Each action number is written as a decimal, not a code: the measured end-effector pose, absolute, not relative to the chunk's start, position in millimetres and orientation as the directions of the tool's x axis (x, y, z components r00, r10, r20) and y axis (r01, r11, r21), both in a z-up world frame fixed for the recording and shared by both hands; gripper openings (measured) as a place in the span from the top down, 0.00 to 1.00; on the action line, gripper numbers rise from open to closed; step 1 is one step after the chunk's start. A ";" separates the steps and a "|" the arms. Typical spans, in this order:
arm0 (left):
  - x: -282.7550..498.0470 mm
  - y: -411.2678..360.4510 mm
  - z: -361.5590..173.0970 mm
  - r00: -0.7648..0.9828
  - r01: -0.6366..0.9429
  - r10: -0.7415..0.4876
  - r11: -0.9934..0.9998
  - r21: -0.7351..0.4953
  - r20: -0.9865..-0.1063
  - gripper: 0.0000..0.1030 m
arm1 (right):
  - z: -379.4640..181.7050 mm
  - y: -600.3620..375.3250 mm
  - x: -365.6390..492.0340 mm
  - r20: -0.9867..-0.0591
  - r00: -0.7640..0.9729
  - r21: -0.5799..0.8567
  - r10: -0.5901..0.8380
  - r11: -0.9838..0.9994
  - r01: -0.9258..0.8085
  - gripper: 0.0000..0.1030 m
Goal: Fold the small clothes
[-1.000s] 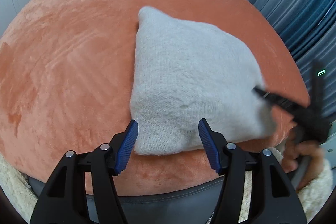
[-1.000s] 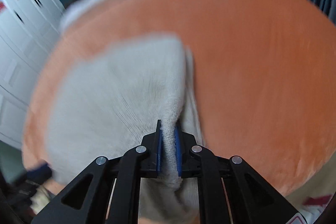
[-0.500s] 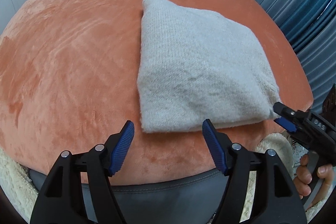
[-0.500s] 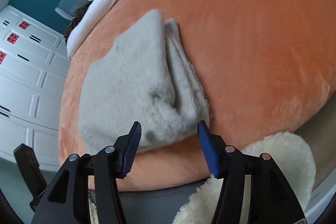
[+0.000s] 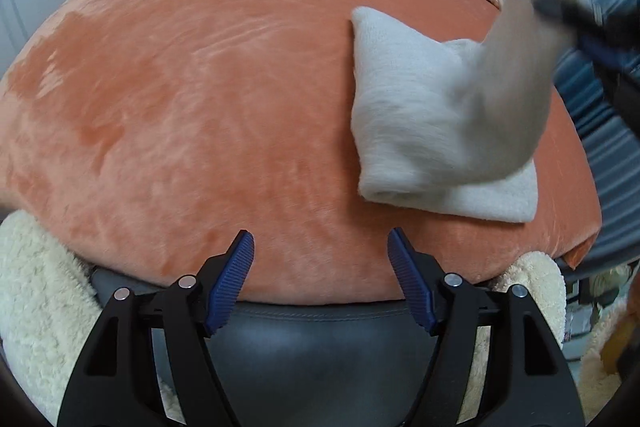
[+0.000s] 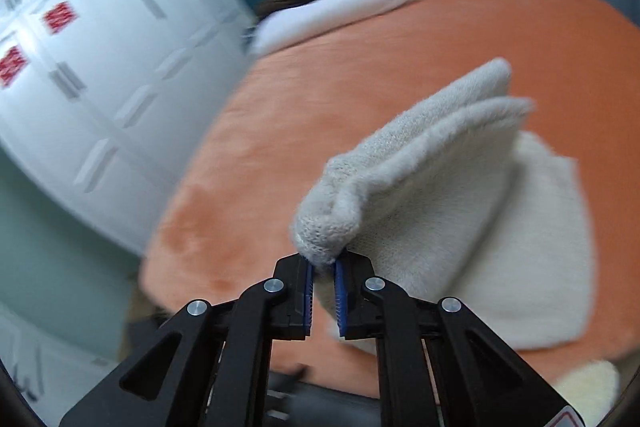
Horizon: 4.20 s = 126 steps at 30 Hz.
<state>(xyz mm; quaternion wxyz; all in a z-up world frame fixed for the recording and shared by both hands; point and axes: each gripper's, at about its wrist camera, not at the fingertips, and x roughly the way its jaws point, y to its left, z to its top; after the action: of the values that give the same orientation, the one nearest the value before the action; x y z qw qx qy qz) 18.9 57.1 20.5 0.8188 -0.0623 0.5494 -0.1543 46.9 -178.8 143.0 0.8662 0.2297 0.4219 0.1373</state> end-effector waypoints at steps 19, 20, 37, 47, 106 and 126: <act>18.5 56.6 33.0 0.372 0.174 -0.325 0.945 -0.278 -0.869 0.32 | 79.5 -352.6 -21.9 -0.604 0.712 0.739 0.358 0.585 0.333 0.92; 19.7 47.3 31.5 0.364 0.193 -0.337 0.939 -0.284 -0.868 0.32 | 50.5 -371.7 -38.1 -0.646 0.676 0.726 0.354 0.558 0.402 0.91; 39.3 -70.3 63.0 0.366 0.383 -0.426 0.879 -0.284 -0.827 0.31 | 23.7 -386.3 -53.5 -0.791 0.596 0.464 0.140 0.771 0.435 0.53; 35.3 -86.5 65.7 0.390 0.393 -0.383 0.892 -0.225 -0.837 0.24 | 72.2 -377.6 -20.9 -0.718 0.686 0.413 0.115 0.864 0.288 0.83; 42.4 -78.6 10.0 0.113 0.382 -0.455 0.840 -0.384 -0.883 0.47 | 19.1 -357.4 -59.1 -0.817 0.529 0.492 0.229 0.755 0.432 0.66; 58.3 -56.1 48.3 0.156 0.374 -0.674 0.717 -0.588 -0.722 0.53 | 73.6 -355.5 -63.5 -0.710 0.670 0.564 0.216 0.744 0.358 0.69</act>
<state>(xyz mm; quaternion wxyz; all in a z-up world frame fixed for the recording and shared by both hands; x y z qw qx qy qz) 58.3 -56.1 48.3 0.7480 -0.1370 0.5469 -0.3502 -63.5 -355.5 73.6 0.8418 0.3552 0.4042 -0.0421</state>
